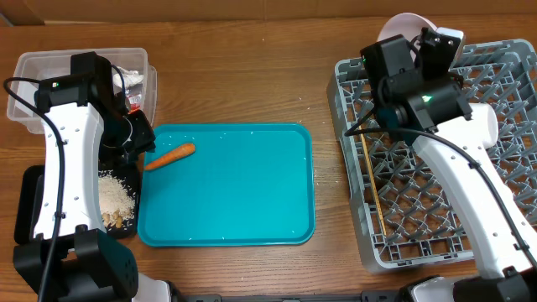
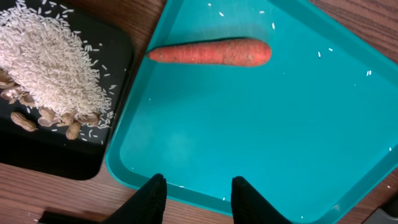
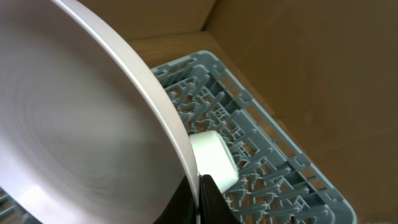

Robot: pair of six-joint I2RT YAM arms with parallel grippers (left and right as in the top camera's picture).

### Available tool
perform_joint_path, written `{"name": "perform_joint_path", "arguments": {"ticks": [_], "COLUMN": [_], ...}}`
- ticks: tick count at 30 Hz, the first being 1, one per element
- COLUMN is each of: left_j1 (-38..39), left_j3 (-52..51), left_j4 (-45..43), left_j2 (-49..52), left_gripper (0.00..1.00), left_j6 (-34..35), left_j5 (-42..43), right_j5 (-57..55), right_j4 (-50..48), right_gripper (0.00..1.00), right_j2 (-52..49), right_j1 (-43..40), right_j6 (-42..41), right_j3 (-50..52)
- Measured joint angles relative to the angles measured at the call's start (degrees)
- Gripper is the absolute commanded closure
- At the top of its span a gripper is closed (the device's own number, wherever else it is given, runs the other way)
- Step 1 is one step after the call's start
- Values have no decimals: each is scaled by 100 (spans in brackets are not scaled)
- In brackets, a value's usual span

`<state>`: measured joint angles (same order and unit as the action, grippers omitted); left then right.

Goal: Sort waste into correct bins and load items into the dishwasher
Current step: 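Carry the plate right and stand it upright in the rack, then withdraw the right gripper from the rack toward the tray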

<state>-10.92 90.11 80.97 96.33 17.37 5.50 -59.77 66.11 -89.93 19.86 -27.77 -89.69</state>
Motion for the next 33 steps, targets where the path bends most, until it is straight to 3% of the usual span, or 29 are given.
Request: {"name": "perform_joint_path", "arguments": {"ticks": [10,21,29,33], "left_j1": [0,0,0,0], "left_j3": [0,0,0,0], "left_j4": [-28,-39,-37,-37], "left_j2": [0,0,0,0], "left_gripper": [63,63,63,63], "left_j6": [0,0,0,0], "left_j5": [2,2,2,2], "right_j5": [13,896,1753,2227], "right_j4": [-444,-507,-546,-544], "right_gripper": [96,96,89,74], "right_j2": [-63,-66,-66,-66], "right_j1": [0,20,428,566], "right_j6": [-162,-420,-455,-444], "right_j3": [1198,1335,1338,1338]}}
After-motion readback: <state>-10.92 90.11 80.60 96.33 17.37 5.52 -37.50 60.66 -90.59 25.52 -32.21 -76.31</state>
